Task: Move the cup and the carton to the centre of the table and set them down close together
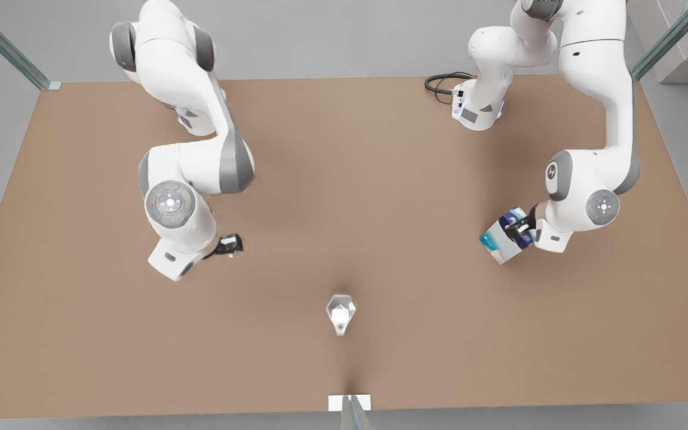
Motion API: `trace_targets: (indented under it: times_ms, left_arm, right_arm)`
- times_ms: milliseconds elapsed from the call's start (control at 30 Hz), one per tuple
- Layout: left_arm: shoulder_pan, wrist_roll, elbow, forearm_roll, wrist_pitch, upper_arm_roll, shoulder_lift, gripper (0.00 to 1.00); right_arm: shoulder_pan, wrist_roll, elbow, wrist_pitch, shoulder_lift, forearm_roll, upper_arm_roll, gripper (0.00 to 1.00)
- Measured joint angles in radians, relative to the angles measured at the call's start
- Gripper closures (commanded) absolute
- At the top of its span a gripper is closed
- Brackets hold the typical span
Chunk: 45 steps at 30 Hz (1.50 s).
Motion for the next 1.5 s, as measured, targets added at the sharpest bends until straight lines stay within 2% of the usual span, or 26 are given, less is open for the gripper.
trace_targets:
  times_ms: [33,67,100,133,233,300,333,400,433,467,500,633,967,1167,1300,1400,1500]
  left_arm:
    - [-0.001,0.0,-0.001,-0.006,0.009,0.0,0.011,0.01]
    - [0.001,0.0,-0.004,-0.011,0.012,0.0,0.016,0.01]
    - [0.0,0.0,-0.005,-0.014,0.012,0.0,0.022,0.01]
    - [0.002,0.0,-0.019,-0.017,0.032,0.0,0.028,0.01]
    - [0.001,0.0,-0.036,-0.022,0.046,0.0,0.033,0.01]
    - [0.0,0.0,-0.038,-0.023,0.048,0.0,0.035,0.07]
    - [-0.001,0.0,-0.039,-0.024,0.049,0.0,0.042,0.23]
    - [-0.002,0.0,-0.039,-0.023,0.055,0.0,0.049,0.26]
    - [-0.002,0.0,-0.04,-0.023,0.057,0.0,0.051,0.38]
    - [-0.002,0.0,-0.04,-0.024,0.056,0.0,0.051,0.55]
    - [-0.001,0.001,-0.04,-0.03,0.058,0.0,0.051,0.57]
    - [0.0,0.006,-0.037,-0.097,0.059,0.0,0.044,0.56]
    - [0.001,0.01,-0.034,0.002,0.047,0.0,0.01,0.56]
    - [-0.003,0.055,-0.031,-0.278,0.022,0.0,-0.05,0.54]
    - [-0.005,0.064,0.005,-0.375,0.01,-0.037,-0.055,0.55]
    - [-0.045,-0.021,0.123,-0.402,-0.103,-0.071,-0.046,0.55]
    - [-0.094,-0.119,0.158,-0.36,-0.142,-0.08,-0.051,0.55]
  right_arm:
    - [-0.155,0.009,-0.171,0.029,-0.187,-0.123,0.189,0.0]
    - [-0.356,0.058,-0.308,0.092,-0.328,-0.257,0.473,0.0]
    - [-0.483,0.075,-0.424,0.151,-0.412,-0.28,0.607,0.0]
    - [-0.562,0.077,-0.462,0.156,-0.446,-0.282,0.673,0.0]
    - [-0.571,0.109,-0.465,0.142,-0.434,-0.285,0.686,0.0]
    - [-0.566,0.124,-0.464,0.134,-0.432,-0.285,0.687,0.0]
    - [-0.568,0.124,-0.464,0.134,-0.43,-0.285,0.686,0.0]
    - [-0.563,0.145,-0.46,0.134,-0.416,-0.293,0.686,0.0]
    - [-0.557,0.156,-0.461,0.132,-0.416,-0.292,0.687,0.0]
    - [-0.558,0.158,-0.458,0.131,-0.415,-0.29,0.687,0.0]
    - [-0.559,0.155,-0.454,0.127,-0.412,-0.29,0.687,0.0]
    - [-0.577,0.159,-0.458,0.131,-0.407,-0.287,0.686,0.0]
    - [-0.57,0.159,-0.463,0.132,-0.389,-0.287,0.686,0.0]
    - [-0.568,0.159,-0.463,0.136,-0.387,-0.284,0.686,0.0]
    - [-0.569,0.159,-0.463,0.137,-0.386,-0.281,0.686,0.0]
    - [-0.569,0.159,-0.461,0.134,-0.389,-0.281,0.686,0.0]
    - [-0.571,0.159,-0.461,0.132,-0.39,-0.281,0.686,0.0]
